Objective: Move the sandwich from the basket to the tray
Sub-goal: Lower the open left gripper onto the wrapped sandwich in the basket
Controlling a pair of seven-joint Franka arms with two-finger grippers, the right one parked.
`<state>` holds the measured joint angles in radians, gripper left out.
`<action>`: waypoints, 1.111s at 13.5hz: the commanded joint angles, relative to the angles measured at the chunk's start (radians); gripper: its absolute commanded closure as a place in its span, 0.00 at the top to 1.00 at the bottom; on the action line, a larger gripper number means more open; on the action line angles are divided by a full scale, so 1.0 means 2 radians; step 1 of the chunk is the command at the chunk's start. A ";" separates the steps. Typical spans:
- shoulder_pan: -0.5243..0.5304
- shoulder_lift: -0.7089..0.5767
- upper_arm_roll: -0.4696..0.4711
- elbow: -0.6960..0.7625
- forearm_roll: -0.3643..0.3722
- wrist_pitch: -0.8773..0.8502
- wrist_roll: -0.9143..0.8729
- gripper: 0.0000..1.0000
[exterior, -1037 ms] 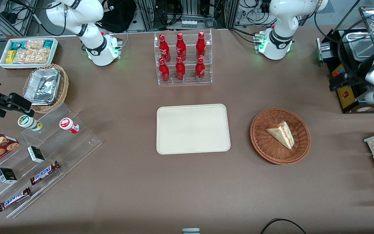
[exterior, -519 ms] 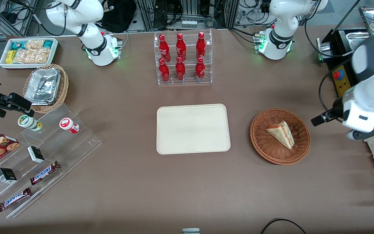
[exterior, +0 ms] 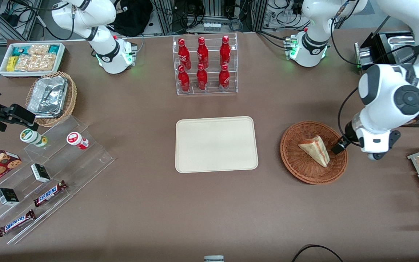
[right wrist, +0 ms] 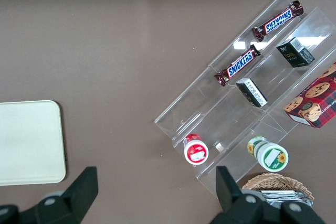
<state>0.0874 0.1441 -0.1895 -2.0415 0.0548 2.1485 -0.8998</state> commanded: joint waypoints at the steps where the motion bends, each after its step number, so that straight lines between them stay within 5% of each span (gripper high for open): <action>1: -0.013 -0.004 0.000 -0.038 0.001 0.042 -0.044 1.00; 13: -0.025 0.054 0.000 -0.078 0.002 0.109 -0.056 1.00; 15: -0.025 0.065 0.000 -0.075 0.006 0.119 -0.053 0.93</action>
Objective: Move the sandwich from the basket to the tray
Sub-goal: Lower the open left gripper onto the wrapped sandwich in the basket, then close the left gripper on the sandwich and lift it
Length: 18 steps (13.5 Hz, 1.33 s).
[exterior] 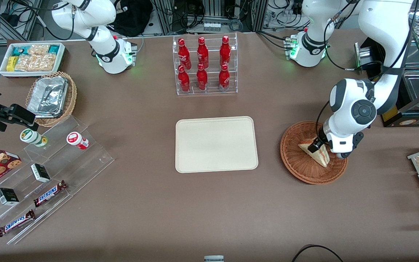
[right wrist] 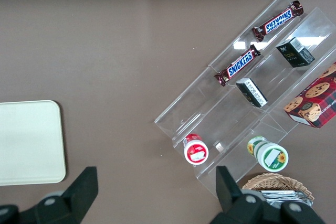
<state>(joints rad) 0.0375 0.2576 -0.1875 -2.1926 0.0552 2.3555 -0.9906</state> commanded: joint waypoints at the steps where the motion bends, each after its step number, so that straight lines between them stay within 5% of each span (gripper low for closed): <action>1: 0.000 0.014 -0.001 0.006 0.007 0.019 -0.009 0.82; 4: 0.000 0.025 0.000 0.017 0.007 0.019 -0.009 0.15; 5: 0.000 0.025 0.000 0.023 0.007 0.018 -0.009 0.10; 8: 0.000 0.012 0.000 0.053 0.008 -0.018 -0.002 0.06; 12: -0.038 0.005 -0.003 0.183 0.008 -0.179 0.005 0.06; 18: -0.181 0.047 -0.003 0.265 0.040 -0.212 0.009 0.08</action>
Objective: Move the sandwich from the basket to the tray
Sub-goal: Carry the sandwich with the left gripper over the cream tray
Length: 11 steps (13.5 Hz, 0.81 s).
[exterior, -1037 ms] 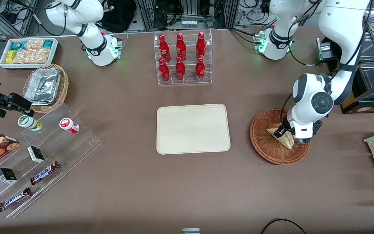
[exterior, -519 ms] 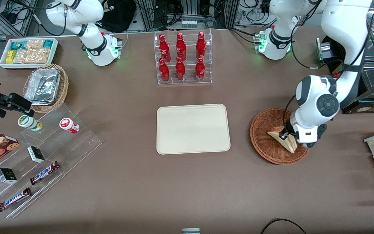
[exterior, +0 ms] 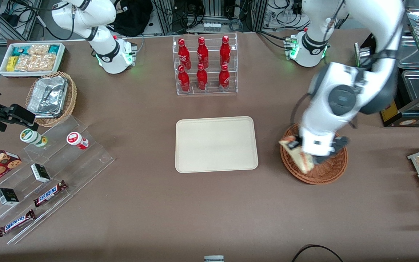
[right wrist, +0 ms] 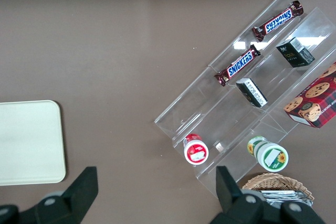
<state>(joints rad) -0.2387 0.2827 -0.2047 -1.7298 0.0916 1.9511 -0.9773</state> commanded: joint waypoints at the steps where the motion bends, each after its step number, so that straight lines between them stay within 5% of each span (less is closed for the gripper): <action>1: -0.066 0.052 0.006 0.044 0.022 -0.008 0.003 0.09; 11: -0.165 0.188 0.003 0.135 0.014 0.021 -0.002 0.11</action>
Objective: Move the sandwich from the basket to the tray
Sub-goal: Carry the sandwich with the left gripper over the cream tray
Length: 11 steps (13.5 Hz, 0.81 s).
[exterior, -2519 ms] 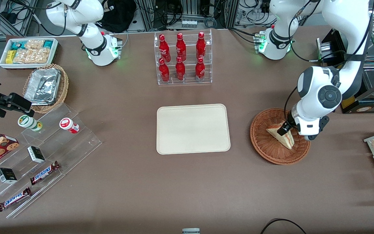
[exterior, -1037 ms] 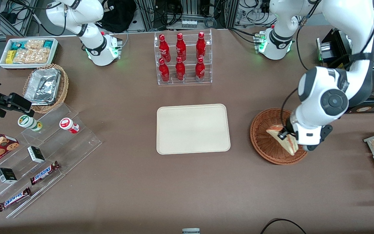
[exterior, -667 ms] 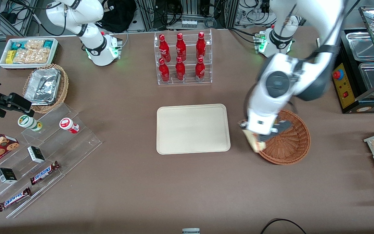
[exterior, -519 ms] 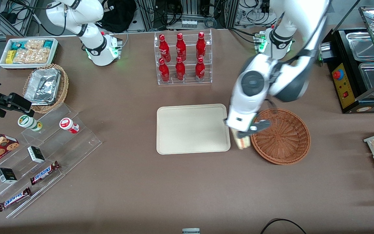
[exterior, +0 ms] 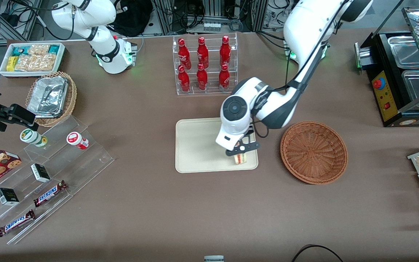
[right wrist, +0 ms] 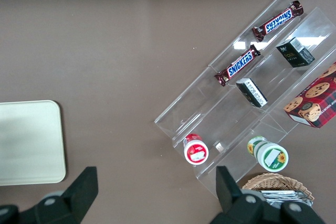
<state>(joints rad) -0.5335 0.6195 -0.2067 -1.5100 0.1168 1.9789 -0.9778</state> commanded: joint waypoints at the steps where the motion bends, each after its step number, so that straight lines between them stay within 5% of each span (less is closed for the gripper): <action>1: -0.021 0.025 0.004 0.025 0.001 0.017 -0.001 0.11; 11: -0.039 0.055 -0.016 0.026 0.002 0.054 0.003 0.11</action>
<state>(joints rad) -0.5998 0.7162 -0.2404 -1.4872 0.1167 2.0882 -0.9775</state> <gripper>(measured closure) 0.855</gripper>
